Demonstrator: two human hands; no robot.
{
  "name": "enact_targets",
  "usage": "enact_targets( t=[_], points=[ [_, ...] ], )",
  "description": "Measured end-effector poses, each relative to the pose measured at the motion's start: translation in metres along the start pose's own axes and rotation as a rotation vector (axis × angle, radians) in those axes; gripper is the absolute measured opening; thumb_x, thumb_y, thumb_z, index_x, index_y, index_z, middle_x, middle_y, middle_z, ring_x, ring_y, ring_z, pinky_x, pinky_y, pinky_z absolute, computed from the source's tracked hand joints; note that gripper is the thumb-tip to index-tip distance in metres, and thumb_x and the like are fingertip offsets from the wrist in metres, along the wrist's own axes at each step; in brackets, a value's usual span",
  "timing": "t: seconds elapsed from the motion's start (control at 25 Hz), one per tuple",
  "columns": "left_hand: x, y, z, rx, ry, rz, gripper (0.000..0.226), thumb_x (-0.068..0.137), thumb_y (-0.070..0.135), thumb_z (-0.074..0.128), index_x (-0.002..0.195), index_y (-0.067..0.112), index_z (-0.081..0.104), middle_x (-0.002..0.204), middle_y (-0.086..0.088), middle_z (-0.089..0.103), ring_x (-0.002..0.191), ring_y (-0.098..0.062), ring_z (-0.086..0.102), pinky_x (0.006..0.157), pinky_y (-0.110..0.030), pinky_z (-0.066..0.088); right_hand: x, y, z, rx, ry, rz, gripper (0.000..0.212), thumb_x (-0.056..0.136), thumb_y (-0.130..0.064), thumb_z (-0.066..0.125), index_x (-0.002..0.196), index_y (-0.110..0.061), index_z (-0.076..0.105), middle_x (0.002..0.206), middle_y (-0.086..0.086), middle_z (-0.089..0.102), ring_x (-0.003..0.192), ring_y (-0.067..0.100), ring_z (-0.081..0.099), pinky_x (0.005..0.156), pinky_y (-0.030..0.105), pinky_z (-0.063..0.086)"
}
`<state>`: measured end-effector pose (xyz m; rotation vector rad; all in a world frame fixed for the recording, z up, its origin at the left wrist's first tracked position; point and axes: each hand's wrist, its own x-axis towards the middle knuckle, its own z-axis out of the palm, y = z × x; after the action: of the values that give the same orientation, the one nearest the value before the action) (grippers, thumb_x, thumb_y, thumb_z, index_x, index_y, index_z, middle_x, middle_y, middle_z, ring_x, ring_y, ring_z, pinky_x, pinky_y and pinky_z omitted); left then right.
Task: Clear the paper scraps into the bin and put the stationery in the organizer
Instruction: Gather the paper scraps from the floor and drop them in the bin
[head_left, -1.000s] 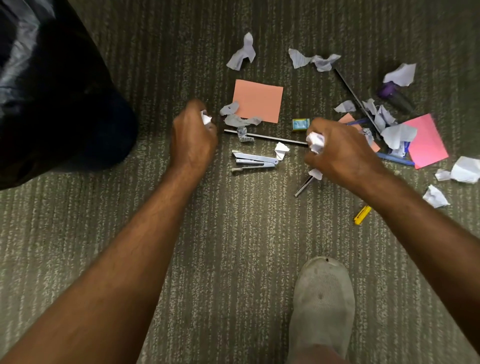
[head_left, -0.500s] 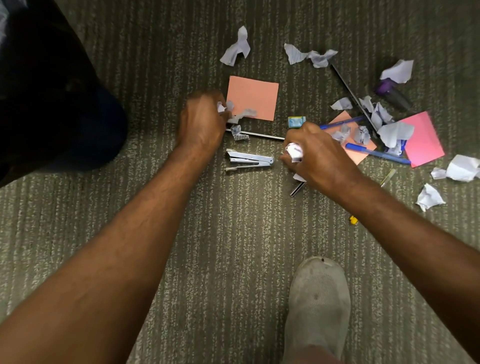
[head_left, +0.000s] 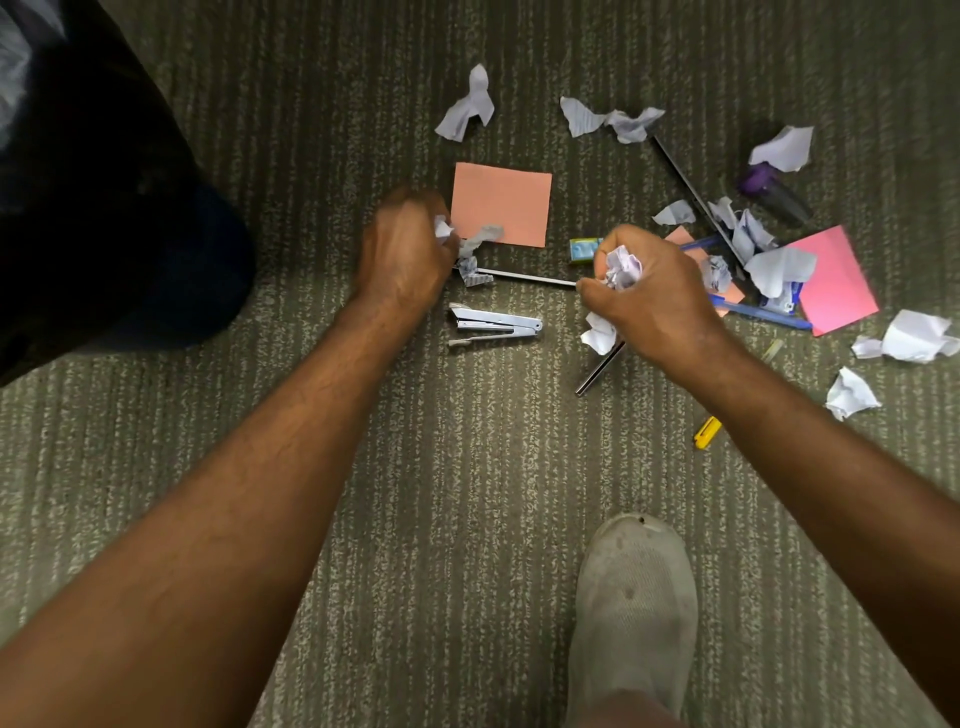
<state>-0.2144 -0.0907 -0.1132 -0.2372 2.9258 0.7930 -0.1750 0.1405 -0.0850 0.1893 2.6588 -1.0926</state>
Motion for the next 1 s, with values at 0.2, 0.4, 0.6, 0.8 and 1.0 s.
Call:
enact_targets(
  t=[0.2, 0.4, 0.6, 0.8, 1.0],
  points=[
    [-0.009, -0.008, -0.005, -0.173, 0.039, -0.043, 0.017, 0.093, 0.012, 0.068, 0.109, 0.016, 0.067, 0.109, -0.002, 0.068, 0.095, -0.016, 0.063, 0.069, -0.023, 0.049, 0.008, -0.029, 0.019, -0.037, -0.084, -0.120, 0.011, 0.087, -0.023, 0.077, 0.086, -0.026, 0.066, 0.090, -0.003, 0.067, 0.076, 0.016, 0.062, 0.065, 0.037, 0.056],
    [-0.021, -0.013, -0.005, -0.256, 0.070, -0.093, 0.021, 0.097, 0.008, 0.060, 0.113, 0.017, 0.070, 0.118, -0.001, 0.070, 0.096, -0.006, 0.056, 0.065, -0.007, 0.040, 0.019, -0.046, 0.043, -0.260, -0.115, -0.284, 0.027, 0.087, -0.034, 0.078, 0.112, -0.032, 0.070, 0.109, 0.003, 0.064, 0.096, 0.024, 0.062, 0.081, 0.038, 0.055],
    [-0.036, -0.012, -0.006, -0.346, 0.120, -0.220, 0.022, 0.090, 0.027, 0.074, 0.110, 0.019, 0.068, 0.112, 0.002, 0.069, 0.089, -0.007, 0.059, 0.056, -0.004, 0.032, 0.026, -0.053, 0.058, -0.456, -0.167, -0.418, 0.044, 0.088, -0.025, 0.077, 0.129, -0.034, 0.063, 0.116, 0.005, 0.060, 0.099, 0.032, 0.065, 0.082, 0.042, 0.057],
    [-0.050, -0.005, -0.011, -0.356, 0.146, -0.306, 0.023, 0.091, 0.012, 0.067, 0.111, 0.021, 0.063, 0.102, 0.000, 0.068, 0.070, -0.003, 0.056, 0.044, -0.011, 0.033, 0.024, -0.054, 0.061, -0.483, -0.141, -0.501, 0.029, 0.086, -0.018, 0.077, 0.112, -0.023, 0.066, 0.108, 0.007, 0.060, 0.090, 0.031, 0.064, 0.075, 0.040, 0.056],
    [-0.063, 0.004, -0.033, -0.423, 0.148, -0.268, 0.019, 0.091, 0.012, 0.066, 0.107, 0.022, 0.063, 0.095, 0.003, 0.067, 0.069, -0.004, 0.059, 0.039, -0.007, 0.032, 0.021, -0.065, 0.047, -0.258, -0.090, -0.381, 0.015, 0.083, -0.022, 0.075, 0.096, -0.026, 0.068, 0.096, 0.001, 0.061, 0.083, 0.023, 0.060, 0.070, 0.035, 0.051]
  ],
)
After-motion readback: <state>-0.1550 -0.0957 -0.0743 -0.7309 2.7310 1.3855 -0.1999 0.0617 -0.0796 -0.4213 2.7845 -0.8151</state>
